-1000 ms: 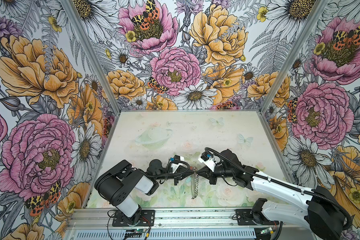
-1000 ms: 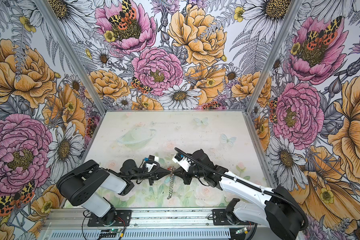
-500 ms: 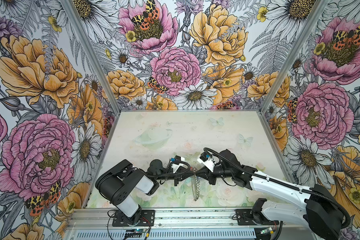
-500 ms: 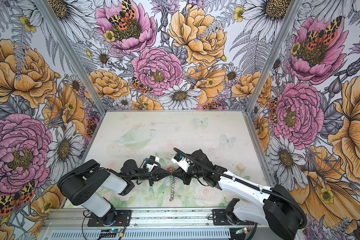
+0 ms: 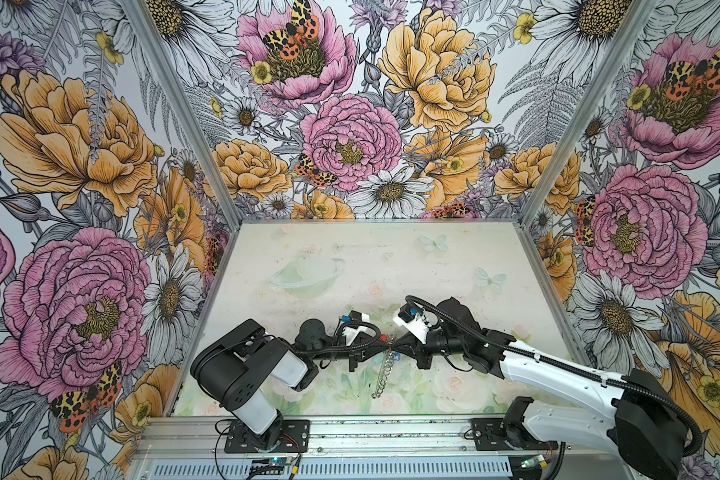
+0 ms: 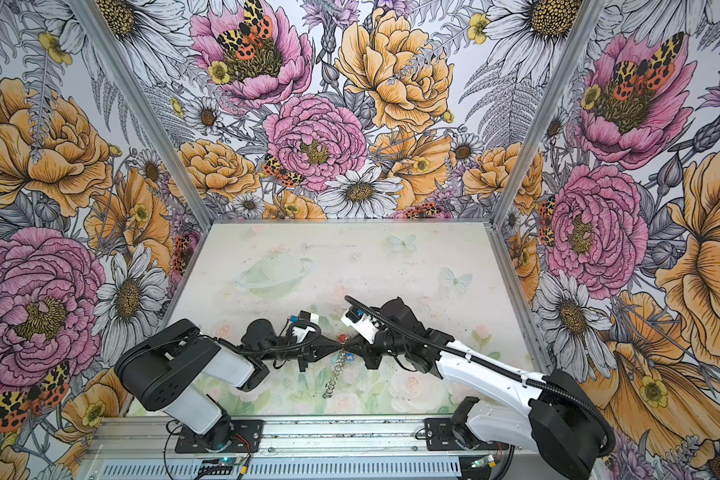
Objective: Put the keys on the keyring
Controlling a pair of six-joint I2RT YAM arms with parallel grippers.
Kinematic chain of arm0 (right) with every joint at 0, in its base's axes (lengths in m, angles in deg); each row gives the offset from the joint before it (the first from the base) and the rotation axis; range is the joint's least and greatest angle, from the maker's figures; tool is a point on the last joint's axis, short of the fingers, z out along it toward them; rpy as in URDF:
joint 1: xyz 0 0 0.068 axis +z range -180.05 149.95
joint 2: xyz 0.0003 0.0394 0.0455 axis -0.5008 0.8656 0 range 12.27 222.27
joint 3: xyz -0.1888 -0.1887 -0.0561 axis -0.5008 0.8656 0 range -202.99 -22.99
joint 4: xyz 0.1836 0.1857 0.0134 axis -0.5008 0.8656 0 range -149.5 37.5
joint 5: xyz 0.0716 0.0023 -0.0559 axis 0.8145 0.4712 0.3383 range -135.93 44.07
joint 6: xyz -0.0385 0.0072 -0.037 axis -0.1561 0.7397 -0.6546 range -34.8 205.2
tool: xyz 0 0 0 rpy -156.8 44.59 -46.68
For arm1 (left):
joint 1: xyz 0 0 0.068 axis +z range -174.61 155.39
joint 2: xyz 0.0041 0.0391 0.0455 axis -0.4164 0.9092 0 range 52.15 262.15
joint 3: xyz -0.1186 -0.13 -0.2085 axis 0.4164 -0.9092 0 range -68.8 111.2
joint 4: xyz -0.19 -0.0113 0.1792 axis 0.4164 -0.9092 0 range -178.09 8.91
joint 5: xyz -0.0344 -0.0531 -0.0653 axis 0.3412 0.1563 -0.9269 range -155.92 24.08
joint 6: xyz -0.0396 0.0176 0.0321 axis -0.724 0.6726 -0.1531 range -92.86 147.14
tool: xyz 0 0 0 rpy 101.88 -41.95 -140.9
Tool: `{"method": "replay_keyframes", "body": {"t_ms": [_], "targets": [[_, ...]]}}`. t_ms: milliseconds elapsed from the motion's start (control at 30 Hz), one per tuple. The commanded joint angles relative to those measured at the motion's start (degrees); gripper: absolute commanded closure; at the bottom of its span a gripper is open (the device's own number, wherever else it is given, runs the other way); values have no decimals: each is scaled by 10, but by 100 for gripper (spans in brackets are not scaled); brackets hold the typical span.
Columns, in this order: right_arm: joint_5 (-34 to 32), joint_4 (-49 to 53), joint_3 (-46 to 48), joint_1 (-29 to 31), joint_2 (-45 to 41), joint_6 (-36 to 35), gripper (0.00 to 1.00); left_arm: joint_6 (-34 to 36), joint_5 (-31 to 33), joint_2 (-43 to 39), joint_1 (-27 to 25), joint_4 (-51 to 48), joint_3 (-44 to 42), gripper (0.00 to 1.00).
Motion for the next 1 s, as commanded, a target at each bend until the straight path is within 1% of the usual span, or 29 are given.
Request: {"method": "replay_keyframes", "body": {"t_ms": [0,100,167,233,400,567,767,967], "targets": [[-58,73,-52,18,8,-19,100,19,51,-33,22,33,-16,82],[-89,130,-88,36,15,-26,100,31,59,-71,27,-46,-3,77],[-105,168,-112,38,18,-31,100,61,59,-104,22,-137,14,74],[-109,197,-134,39,21,-37,100,90,56,-132,17,-202,23,71],[-103,242,-165,39,31,-62,100,119,35,-169,16,-274,37,68],[-79,269,-193,40,49,-94,100,102,4,-143,11,-238,50,68],[-79,273,-206,41,64,-113,100,84,-42,-117,8,-209,57,70],[-73,271,-208,38,65,-126,100,60,-71,-80,7,-165,56,71]]}}
